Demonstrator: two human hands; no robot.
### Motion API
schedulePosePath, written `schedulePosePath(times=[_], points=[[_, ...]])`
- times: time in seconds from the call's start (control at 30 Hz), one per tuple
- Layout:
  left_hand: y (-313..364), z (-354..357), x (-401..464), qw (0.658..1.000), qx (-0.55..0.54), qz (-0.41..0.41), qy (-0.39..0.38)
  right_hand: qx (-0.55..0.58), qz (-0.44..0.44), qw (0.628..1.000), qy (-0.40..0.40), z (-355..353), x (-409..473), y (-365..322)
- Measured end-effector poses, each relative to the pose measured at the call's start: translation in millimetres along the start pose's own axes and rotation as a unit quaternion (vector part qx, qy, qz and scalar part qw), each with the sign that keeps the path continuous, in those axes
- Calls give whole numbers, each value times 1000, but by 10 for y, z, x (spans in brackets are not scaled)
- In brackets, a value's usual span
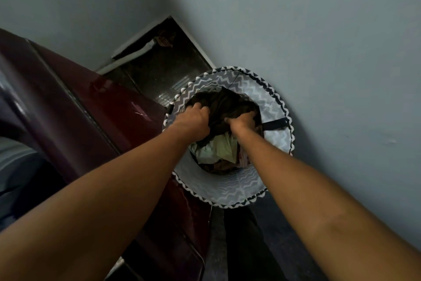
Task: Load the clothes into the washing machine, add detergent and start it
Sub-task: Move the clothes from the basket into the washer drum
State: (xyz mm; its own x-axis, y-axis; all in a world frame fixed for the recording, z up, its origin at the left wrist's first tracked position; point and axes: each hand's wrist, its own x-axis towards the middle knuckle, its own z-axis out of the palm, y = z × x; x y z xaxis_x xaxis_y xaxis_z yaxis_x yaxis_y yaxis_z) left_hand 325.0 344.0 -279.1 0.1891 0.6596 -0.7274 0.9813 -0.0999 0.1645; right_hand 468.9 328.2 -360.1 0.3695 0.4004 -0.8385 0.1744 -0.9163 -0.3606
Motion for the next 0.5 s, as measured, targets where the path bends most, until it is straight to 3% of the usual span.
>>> schedulePosePath(times=[0.07,0.27,0.4,0.5], points=[[-11,-9,13,1000,-15,-5,-7,120,30,991,-53,53,11,21],[63,-149,-17,997,-70,11,37,177,13,976,-122,-38,-223,-106],[85,-219,-262,995,-90,-30,6,262,-16,954,-145,-279,-826,-434],[133,-270,-498,982,-183,-51,16,321,-31,924,-204,-443,-1264,-718]])
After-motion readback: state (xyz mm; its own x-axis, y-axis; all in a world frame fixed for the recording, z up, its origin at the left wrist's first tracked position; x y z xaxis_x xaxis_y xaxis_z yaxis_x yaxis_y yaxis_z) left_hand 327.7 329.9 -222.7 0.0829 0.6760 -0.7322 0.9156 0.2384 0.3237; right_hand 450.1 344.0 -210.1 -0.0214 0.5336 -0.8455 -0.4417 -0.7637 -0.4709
